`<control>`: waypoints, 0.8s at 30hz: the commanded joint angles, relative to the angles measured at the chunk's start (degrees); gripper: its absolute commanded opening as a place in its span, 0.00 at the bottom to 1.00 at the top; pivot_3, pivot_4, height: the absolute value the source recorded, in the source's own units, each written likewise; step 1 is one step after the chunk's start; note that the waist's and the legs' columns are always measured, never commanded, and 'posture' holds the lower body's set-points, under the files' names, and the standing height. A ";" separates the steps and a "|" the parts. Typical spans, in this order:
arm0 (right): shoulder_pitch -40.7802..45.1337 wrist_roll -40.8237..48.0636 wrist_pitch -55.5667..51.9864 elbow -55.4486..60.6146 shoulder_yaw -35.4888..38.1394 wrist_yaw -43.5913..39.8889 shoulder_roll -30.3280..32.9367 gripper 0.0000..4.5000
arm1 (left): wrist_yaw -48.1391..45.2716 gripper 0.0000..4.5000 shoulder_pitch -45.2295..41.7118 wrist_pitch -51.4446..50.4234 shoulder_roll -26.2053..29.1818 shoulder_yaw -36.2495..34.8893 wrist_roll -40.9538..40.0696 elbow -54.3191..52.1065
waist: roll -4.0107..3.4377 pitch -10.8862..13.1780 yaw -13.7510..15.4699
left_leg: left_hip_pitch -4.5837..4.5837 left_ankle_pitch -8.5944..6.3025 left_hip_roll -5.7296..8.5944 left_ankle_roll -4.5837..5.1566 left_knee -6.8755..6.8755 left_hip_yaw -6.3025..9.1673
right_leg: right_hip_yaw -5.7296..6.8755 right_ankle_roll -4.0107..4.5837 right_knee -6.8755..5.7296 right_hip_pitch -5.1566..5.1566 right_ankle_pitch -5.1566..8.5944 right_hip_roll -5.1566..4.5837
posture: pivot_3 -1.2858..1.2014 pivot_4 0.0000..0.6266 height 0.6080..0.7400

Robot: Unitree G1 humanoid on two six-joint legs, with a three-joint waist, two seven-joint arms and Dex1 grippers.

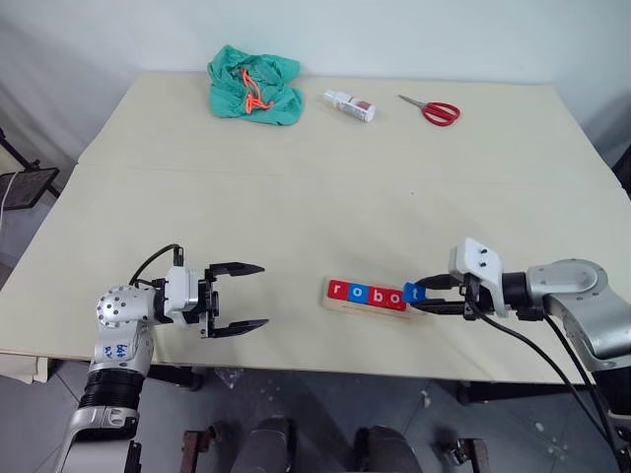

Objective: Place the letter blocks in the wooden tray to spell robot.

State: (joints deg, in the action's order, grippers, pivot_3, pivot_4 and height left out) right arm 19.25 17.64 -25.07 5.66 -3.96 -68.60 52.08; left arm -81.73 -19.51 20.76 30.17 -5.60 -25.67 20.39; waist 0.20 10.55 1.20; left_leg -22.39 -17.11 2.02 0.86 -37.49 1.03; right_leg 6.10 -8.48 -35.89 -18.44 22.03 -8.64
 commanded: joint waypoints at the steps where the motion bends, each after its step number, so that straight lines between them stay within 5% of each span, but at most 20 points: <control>1: -0.14 -0.57 1.55 -0.14 0.95 -0.57 1.04 0.33 | 0.91 1.00 0.40 0.56 0.38 -0.26 -0.21 -2.76 | 0.00 0.00 -0.01 | 0.00 0.00 -0.02 0.00 -0.01 0.00 | 0.00 0.00 0.00 0.00 0.00 0.01 | 0.52 0.24 1.00; 17: 0.22 -1.81 2.34 -0.92 -0.21 -0.35 -1.07 0.33 | 1.70 1.00 0.72 0.24 0.34 0.00 -0.16 -3.55 | 0.00 0.00 -0.01 | 0.01 0.00 -0.03 0.00 -0.02 -0.01 | 0.00 0.00 0.00 0.01 0.00 0.02 | 0.52 0.24 1.00; 24: -0.09 -2.01 2.11 0.47 0.28 -0.59 -0.08 0.85 | 1.90 1.00 0.53 0.35 0.38 0.08 -0.10 -3.34 | 0.00 0.00 -0.01 | 0.01 0.00 -0.03 0.00 -0.02 -0.01 | 0.00 0.00 0.00 0.01 0.00 0.02 | 0.52 0.24 1.00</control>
State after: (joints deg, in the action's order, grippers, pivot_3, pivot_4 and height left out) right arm 19.25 15.21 -23.47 4.14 -4.86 -69.05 51.17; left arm -80.08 -19.35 20.71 30.16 -5.52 -25.61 18.67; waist 0.20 10.55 1.19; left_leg -22.38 -17.11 2.00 0.86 -37.51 1.02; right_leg 6.10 -8.48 -35.89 -18.43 22.03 -8.62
